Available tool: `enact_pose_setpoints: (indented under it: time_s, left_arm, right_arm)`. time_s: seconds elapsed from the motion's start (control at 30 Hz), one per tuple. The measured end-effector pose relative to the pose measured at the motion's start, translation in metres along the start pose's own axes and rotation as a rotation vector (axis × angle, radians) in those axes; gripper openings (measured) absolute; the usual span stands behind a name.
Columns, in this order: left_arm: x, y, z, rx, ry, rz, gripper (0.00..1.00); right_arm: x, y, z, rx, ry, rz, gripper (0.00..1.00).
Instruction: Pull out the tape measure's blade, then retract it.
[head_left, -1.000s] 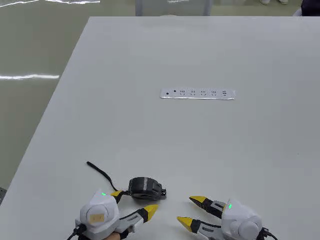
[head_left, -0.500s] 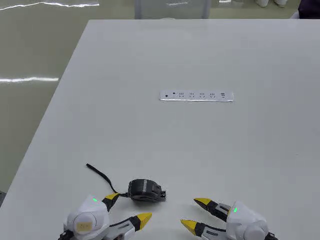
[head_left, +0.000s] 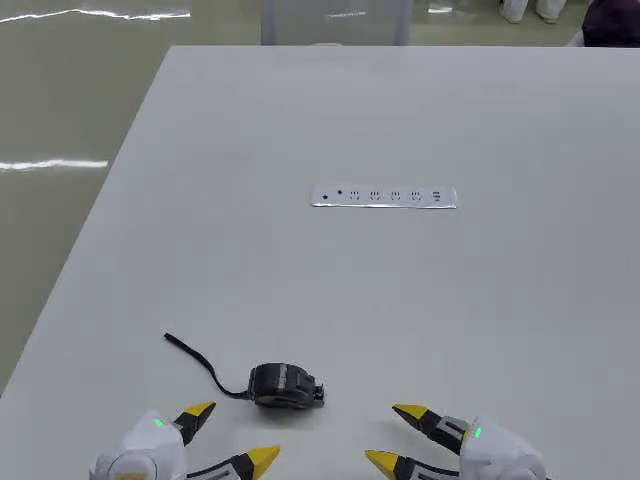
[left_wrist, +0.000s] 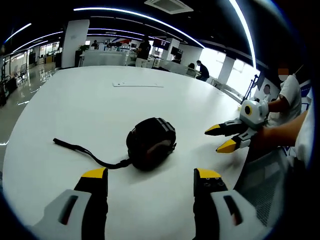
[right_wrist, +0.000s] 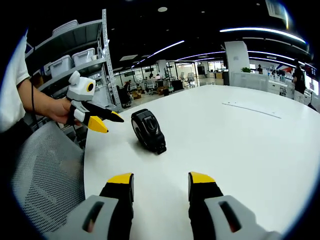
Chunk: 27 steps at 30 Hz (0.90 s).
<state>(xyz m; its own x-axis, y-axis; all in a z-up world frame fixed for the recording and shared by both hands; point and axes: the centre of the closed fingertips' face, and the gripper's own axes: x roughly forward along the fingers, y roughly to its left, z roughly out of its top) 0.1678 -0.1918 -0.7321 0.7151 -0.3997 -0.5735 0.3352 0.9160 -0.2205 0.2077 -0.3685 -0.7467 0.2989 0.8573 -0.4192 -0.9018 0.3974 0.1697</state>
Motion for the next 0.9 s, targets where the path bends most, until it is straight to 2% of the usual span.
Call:
enact_pose_setpoints:
  time_s: [0.17,0.3,0.5,0.9]
  left_arm:
    - [-0.009,0.004,-0.002,0.008,-0.008,0.002,0.68]
    - [-0.017,0.009,-0.006,-0.01,-0.019,0.004,0.68]
    - [-0.023,0.011,-0.014,-0.006,-0.012,0.007,0.68]
    - [-0.035,0.01,-0.009,0.014,-0.028,-0.009,0.68]
  right_arm:
    - [-0.005,0.0,-0.001,0.001,0.001,-0.01,0.44]
    - [-0.01,0.0,-0.002,0.002,-0.001,-0.018,0.45]
    - [-0.02,-0.001,-0.001,0.004,-0.002,-0.034,0.46]
    - [-0.035,-0.002,0.004,-0.015,-0.005,-0.059,0.5]
